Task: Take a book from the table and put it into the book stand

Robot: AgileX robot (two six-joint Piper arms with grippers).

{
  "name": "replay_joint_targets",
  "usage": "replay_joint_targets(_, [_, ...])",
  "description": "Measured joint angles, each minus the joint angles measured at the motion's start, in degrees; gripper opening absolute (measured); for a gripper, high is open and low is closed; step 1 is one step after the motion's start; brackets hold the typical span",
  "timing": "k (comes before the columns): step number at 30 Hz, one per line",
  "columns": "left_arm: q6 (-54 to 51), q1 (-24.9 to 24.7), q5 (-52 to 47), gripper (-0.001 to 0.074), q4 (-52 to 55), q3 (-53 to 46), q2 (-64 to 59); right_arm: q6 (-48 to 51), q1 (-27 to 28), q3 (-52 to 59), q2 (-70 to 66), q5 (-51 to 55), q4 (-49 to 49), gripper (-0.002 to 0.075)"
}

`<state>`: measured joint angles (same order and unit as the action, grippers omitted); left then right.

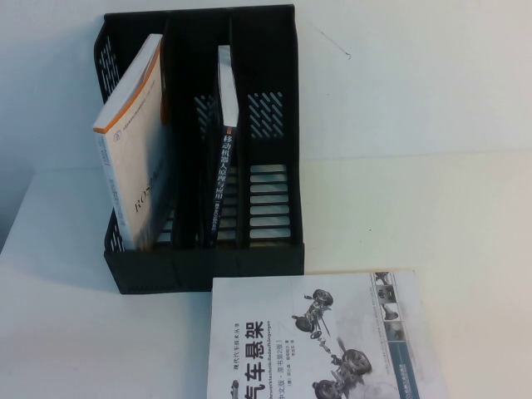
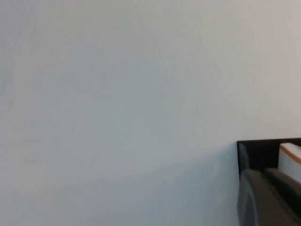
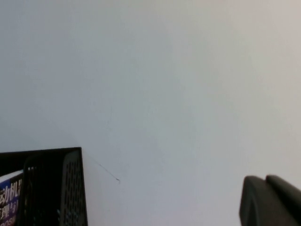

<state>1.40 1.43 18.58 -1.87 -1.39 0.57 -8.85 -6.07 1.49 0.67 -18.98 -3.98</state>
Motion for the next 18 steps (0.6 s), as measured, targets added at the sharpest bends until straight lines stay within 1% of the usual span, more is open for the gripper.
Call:
replay_joint_targets(8, [1.0, 0.0, 6.2, -0.0003, 0.2, 0.0, 0.0, -0.1, 0.0, 0.0, 0.0, -2.3, 0.0, 0.0004])
replay_joint_targets(10, [1.5, 0.0, 5.2, -0.0003, 2.3, 0.6, 0.0, 0.0, 0.0, -1.3, 0.0, 0.8, 0.0, 0.0004])
replay_joint_targets(11, [1.5, 0.0, 3.2, -0.0003, 3.3, 1.7, 0.0, 0.0, 0.0, -3.0, 0.0, 4.0, 0.0, 0.0004])
replay_joint_targets(14, [2.9, 0.0, -7.7, -0.0003, 4.8, 9.0, 0.0, 0.0, 0.0, -10.5, 0.0, 16.5, 0.0, 0.0004])
replay_joint_targets(18, [4.1, 0.0, -27.8, -0.0003, 4.8, 20.1, -1.0, 0.0, 0.0, -21.6, -2.3, 33.6, 0.0, 0.0004])
